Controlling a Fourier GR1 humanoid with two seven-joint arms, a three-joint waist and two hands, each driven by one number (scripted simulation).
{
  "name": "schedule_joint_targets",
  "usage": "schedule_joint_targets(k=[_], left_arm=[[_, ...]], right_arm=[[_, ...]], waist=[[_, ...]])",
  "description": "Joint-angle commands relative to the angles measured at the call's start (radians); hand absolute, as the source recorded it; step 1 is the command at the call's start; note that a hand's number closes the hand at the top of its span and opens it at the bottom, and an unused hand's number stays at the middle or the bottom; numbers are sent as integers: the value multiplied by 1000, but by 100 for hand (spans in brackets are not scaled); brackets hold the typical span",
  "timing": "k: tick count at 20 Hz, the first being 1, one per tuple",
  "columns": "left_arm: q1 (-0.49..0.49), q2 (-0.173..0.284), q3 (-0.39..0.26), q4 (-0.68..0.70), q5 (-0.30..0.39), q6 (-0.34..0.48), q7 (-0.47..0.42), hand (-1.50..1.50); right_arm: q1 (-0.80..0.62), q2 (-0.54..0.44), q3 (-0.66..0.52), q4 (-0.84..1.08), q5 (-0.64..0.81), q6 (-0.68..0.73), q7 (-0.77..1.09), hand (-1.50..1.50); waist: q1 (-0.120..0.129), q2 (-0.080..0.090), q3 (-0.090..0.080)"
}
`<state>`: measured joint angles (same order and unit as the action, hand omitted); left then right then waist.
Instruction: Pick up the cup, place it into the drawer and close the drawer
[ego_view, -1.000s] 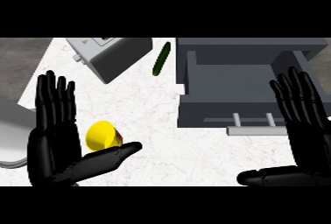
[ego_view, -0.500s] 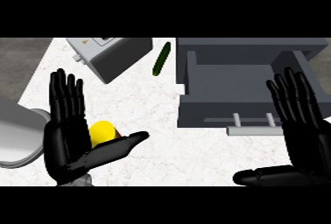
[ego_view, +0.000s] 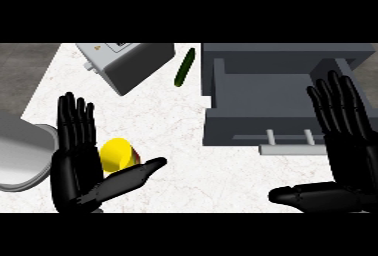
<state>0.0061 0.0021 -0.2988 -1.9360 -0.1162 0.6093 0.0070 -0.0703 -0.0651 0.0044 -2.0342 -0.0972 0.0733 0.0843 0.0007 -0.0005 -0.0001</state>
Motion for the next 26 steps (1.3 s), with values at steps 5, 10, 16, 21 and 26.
schedule_joint_targets(k=[5,10,16,21,26], left_arm=[[76,-2,-28,54,32,34,-49,-150],[129,-2,-33,127,72,71,-152,-150],[187,7,141,255,218,-68,-328,-150],[212,7,135,276,240,-104,-361,-150],[137,-1,154,414,273,-84,-406,-150]], right_arm=[[-46,15,22,20,54,-25,13,-150],[-2,7,-1,0,20,3,-8,-150],[-37,-38,-63,-14,-53,40,39,-150],[3,17,6,-67,8,-17,72,-150],[-46,-20,-47,-30,-37,15,89,-150]], waist=[[1,0,0],[0,0,0],[1,0,0],[0,0,0],[-1,0,0]])
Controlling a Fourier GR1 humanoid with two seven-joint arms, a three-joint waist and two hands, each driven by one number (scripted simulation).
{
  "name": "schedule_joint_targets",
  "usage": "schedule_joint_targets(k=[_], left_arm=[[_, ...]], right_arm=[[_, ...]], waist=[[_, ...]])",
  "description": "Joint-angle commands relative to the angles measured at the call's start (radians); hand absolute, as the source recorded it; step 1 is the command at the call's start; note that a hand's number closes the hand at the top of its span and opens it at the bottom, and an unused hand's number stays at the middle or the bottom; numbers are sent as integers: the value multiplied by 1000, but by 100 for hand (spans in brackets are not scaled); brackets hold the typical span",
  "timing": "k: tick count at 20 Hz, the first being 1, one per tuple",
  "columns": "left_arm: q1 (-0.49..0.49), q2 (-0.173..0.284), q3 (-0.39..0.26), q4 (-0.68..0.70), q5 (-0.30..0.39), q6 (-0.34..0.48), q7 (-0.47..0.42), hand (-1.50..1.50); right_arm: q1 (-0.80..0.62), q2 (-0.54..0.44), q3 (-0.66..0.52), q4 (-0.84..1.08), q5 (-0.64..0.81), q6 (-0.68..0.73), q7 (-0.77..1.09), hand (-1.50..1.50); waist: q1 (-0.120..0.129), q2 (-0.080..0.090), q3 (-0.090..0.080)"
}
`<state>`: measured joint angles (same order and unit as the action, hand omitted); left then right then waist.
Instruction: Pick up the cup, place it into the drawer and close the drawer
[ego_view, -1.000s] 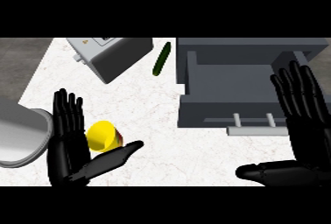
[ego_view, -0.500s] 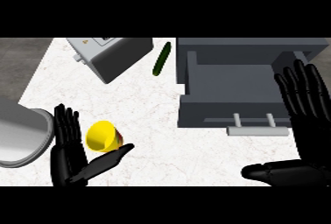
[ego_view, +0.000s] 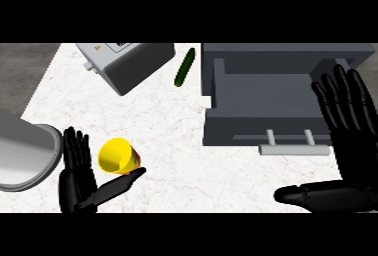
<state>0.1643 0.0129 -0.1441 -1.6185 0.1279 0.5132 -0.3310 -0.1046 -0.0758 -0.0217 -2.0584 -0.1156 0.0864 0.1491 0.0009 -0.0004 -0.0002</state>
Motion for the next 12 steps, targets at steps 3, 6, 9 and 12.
schedule_joint_targets(k=[3,6,9,12], left_arm=[[10,-12,49,173,73,-52,-186,-150],[14,-12,40,183,59,-80,-162,-150],[-11,7,87,217,94,-101,-179,-150],[-11,12,136,275,146,-151,-257,-150]], right_arm=[[42,-25,-51,-47,-74,38,22,-150],[-84,-22,-32,-2,-34,-5,76,-150],[20,44,59,-78,34,-37,48,-150],[113,8,14,-78,7,40,-34,-150]], waist=[[-2,0,0],[2,0,0],[-1,0,0],[-2,0,0]])
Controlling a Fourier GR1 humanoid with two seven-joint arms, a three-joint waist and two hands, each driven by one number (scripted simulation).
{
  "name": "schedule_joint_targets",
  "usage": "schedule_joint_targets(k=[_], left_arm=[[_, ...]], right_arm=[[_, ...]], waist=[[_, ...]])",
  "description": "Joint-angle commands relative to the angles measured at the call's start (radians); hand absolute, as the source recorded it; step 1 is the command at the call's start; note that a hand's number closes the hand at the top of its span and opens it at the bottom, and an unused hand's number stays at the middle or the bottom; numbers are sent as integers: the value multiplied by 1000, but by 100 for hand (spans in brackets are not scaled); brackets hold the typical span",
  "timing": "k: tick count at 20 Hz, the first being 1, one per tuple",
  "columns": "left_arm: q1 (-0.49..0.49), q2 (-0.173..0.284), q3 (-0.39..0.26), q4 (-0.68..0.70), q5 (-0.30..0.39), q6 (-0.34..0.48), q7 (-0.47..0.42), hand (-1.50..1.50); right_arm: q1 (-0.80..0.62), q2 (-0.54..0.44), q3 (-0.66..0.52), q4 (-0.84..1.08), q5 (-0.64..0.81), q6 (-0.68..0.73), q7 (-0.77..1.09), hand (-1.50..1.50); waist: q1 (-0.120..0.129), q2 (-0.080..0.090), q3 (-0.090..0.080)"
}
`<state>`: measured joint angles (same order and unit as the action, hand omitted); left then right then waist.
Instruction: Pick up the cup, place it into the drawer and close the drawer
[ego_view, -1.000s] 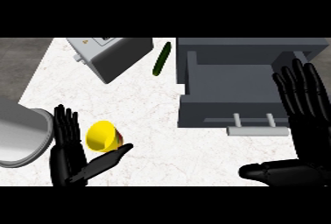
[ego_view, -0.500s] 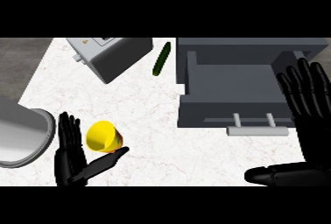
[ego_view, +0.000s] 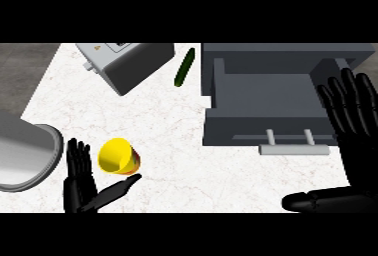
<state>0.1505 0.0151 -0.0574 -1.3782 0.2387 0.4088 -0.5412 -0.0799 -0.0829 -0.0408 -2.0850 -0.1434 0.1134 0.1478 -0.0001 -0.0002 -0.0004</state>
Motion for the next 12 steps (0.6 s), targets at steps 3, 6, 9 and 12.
schedule_joint_targets(k=[3,6,9,12], left_arm=[[-21,-14,1,114,62,0,-118,-150],[-57,20,65,145,52,-56,-80,-150],[-44,6,52,179,51,-55,-104,-150],[-159,-9,97,343,50,-72,-187,-150]], right_arm=[[-77,5,10,52,24,-22,20,-150],[-48,20,33,41,32,-16,4,-150],[-32,-5,10,-15,11,-9,60,-150],[-6,-11,3,-7,-12,25,29,-150]], waist=[[2,0,0],[2,0,0],[1,-1,0],[-2,0,0]])
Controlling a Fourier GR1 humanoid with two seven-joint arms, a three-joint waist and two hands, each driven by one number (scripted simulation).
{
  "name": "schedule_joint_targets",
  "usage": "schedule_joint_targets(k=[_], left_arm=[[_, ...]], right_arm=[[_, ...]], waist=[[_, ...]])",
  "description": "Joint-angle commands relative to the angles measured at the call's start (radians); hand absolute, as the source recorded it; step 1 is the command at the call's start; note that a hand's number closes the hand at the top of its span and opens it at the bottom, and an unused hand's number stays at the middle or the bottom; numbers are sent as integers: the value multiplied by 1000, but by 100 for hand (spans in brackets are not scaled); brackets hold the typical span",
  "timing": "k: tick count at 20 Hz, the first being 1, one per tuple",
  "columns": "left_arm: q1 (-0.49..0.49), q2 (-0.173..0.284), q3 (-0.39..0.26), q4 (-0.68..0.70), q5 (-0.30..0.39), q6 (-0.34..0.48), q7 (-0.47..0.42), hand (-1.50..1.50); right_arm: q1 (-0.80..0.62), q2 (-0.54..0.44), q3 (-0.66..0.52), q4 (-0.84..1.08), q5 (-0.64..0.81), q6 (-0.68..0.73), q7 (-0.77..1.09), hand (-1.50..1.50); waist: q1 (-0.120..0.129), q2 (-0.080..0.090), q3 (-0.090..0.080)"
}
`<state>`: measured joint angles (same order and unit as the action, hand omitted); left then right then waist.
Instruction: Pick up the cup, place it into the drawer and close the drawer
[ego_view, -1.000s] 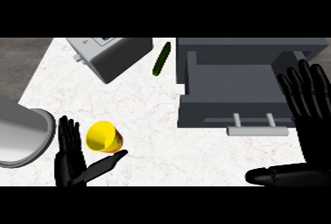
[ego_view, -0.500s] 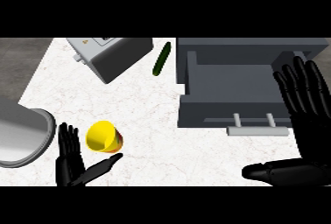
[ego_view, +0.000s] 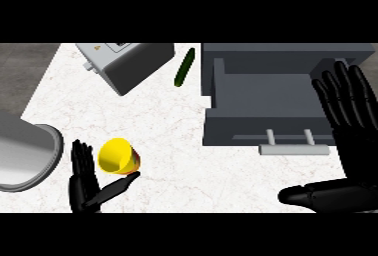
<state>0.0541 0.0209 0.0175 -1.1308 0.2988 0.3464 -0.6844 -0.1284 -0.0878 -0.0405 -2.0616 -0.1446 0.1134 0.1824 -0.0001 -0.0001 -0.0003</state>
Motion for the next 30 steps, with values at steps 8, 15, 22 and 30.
schedule_joint_targets(k=[8,15,22,30], left_arm=[[-145,9,79,270,31,-107,-129,-150],[-165,-4,97,270,70,-132,-134,-150],[-185,-12,107,339,90,-225,-192,-150],[-253,3,109,443,131,-382,-257,150]], right_arm=[[41,19,20,-39,-1,8,-4,-150],[62,-6,-23,-38,-30,33,1,-150],[-11,25,29,-57,21,-31,62,-150],[-1,-3,-25,-83,-24,-16,82,-150]], waist=[[-2,0,0],[-2,0,0],[0,0,0],[-2,0,0]])
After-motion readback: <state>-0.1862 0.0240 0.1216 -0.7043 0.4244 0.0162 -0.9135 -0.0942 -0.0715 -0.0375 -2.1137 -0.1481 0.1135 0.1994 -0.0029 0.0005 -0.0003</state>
